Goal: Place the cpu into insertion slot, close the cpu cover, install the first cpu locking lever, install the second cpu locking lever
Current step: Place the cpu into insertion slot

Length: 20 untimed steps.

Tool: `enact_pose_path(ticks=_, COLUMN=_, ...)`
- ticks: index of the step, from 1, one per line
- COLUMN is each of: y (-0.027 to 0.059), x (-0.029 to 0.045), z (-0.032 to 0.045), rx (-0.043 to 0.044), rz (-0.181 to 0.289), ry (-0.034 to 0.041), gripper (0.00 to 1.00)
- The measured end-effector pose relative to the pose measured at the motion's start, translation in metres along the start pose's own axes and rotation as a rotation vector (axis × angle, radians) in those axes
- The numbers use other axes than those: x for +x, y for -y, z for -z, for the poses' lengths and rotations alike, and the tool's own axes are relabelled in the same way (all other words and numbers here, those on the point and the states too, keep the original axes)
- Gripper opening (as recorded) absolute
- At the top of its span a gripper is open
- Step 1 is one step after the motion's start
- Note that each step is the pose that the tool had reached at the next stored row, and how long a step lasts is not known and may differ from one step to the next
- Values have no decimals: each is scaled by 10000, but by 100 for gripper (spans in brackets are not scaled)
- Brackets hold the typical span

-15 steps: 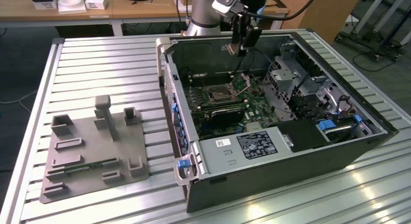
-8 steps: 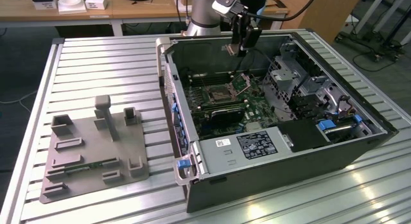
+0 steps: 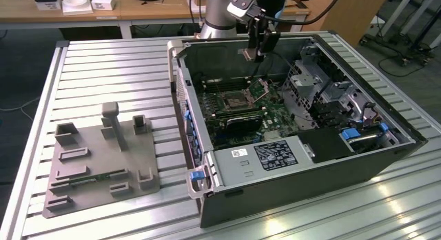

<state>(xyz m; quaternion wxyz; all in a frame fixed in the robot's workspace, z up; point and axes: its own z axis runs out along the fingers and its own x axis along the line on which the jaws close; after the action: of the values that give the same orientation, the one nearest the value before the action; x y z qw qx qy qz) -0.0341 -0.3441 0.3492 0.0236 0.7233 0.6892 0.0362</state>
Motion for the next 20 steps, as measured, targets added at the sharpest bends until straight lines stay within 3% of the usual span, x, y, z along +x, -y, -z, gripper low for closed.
enact_pose_path(ticks=20, y=7, x=-2, z=-83, rx=8, rz=0, ry=0, gripper=54)
